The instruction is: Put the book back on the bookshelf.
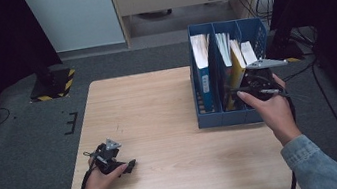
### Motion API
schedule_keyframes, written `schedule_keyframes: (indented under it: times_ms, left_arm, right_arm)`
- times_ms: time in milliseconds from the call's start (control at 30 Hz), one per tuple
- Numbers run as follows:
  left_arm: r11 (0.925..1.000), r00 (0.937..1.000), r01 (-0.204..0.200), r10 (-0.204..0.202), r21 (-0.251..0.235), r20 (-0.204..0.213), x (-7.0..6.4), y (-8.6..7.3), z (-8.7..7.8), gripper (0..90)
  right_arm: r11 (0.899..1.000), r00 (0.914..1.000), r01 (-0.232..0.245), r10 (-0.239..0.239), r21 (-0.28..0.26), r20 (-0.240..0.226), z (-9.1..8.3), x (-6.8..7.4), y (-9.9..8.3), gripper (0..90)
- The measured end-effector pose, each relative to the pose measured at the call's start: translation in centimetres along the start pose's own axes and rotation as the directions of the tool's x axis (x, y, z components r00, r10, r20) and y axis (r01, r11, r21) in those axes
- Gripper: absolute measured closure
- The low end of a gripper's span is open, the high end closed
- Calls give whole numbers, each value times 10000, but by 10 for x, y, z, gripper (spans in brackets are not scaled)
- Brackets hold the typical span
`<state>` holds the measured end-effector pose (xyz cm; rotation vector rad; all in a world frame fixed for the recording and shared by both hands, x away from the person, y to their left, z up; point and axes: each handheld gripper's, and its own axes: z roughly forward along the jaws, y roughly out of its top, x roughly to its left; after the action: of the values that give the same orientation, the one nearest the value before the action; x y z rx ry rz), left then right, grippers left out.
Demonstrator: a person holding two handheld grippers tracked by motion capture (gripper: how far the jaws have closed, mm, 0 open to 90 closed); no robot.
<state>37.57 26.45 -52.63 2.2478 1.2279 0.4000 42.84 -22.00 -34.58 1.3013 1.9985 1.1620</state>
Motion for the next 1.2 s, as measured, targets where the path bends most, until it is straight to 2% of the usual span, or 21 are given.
schedule_keyframes:
  times_ms: [267, 600, 967, 1200]
  left_arm:
    - [10000, 10000, -22, 22, -17, 9, 0, 0, 0, 0]
    - [10000, 10000, -30, 30, -37, 16, 0, 0, 0, 0]
    - [10000, 10000, -54, 54, -42, 22, 0, -1, 0, 0]
    - [10000, 10000, -52, 53, -59, 22, -1, -1, 0, 0]
  right_arm:
    - [9999, 9996, 124, -125, -36, -262, -4, 16, -17, 73]
    - [9993, 9966, 312, -295, 203, -763, -1, 36, -44, 70]
    - [9944, 9875, 799, -696, 687, -1417, 9, 65, -84, 68]
    - [9858, 9806, 1112, -882, 1261, -1751, 23, 83, -113, 73]
